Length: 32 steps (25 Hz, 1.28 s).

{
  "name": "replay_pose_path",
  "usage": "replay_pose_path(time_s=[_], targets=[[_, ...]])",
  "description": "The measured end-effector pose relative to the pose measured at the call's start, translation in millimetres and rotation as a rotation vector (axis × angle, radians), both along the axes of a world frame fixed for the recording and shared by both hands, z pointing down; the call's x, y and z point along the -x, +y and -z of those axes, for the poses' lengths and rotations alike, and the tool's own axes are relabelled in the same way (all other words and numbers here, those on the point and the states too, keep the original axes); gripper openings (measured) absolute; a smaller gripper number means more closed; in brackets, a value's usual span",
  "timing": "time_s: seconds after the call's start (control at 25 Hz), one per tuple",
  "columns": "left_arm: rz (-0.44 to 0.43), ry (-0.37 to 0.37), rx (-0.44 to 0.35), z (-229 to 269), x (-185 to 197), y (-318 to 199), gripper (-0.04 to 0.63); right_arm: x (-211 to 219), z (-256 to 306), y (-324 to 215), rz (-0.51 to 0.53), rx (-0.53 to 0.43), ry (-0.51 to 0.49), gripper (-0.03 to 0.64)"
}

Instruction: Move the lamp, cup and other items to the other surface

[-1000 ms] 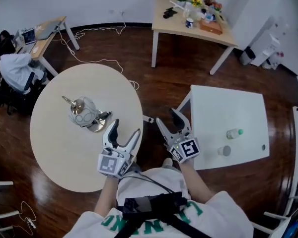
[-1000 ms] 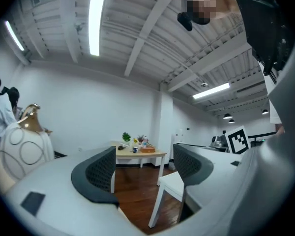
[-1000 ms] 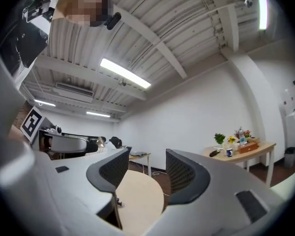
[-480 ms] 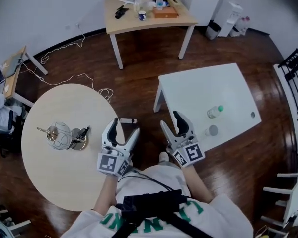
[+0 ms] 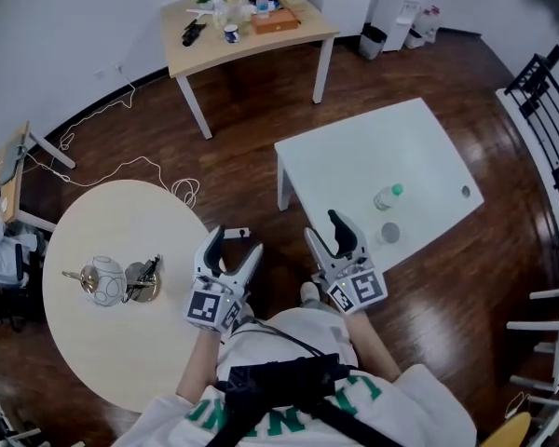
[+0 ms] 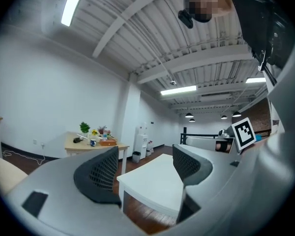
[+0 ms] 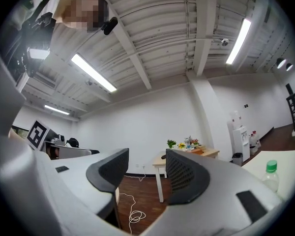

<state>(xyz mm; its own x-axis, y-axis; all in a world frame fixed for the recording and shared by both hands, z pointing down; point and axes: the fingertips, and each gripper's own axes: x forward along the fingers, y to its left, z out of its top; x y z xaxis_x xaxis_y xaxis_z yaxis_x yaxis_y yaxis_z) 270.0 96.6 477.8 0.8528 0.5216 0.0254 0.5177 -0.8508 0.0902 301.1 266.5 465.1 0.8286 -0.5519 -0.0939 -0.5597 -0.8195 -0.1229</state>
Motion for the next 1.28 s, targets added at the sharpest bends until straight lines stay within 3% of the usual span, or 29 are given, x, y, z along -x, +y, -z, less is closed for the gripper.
replay_pose_path(time_s=[0.24, 0.4, 0.56, 0.72, 1.08, 1.2, 1.28], targets=[[-0.122, -0.008, -0.008, -7, -14, 55, 0.337, 4, -29, 68, -0.154, -0.009, -0.071, 0.261], [-0.196, -0.022, 0.027, -9, -26, 100, 0.337, 5, -51, 122, -0.268, 0.003, -0.156, 0.261], [-0.258, -0.030, 0.021, -19, -34, 142, 0.337, -4, -67, 186, -0.401, 0.034, -0.185, 0.261], [-0.303, -0.043, 0.005, -17, -39, 186, 0.337, -28, -88, 235, -0.460, 0.112, -0.256, 0.261], [-0.206, -0.053, -0.017, -15, -43, 213, 0.337, -93, -109, 268, -0.392, 0.191, -0.290, 0.259], [-0.131, -0.065, -0.026, -21, -39, 204, 0.337, -104, -117, 265, -0.340, 0.257, -0.289, 0.169], [-0.086, -0.080, -0.016, -16, -32, 198, 0.337, -106, -109, 252, -0.287, 0.272, -0.282, 0.160]])
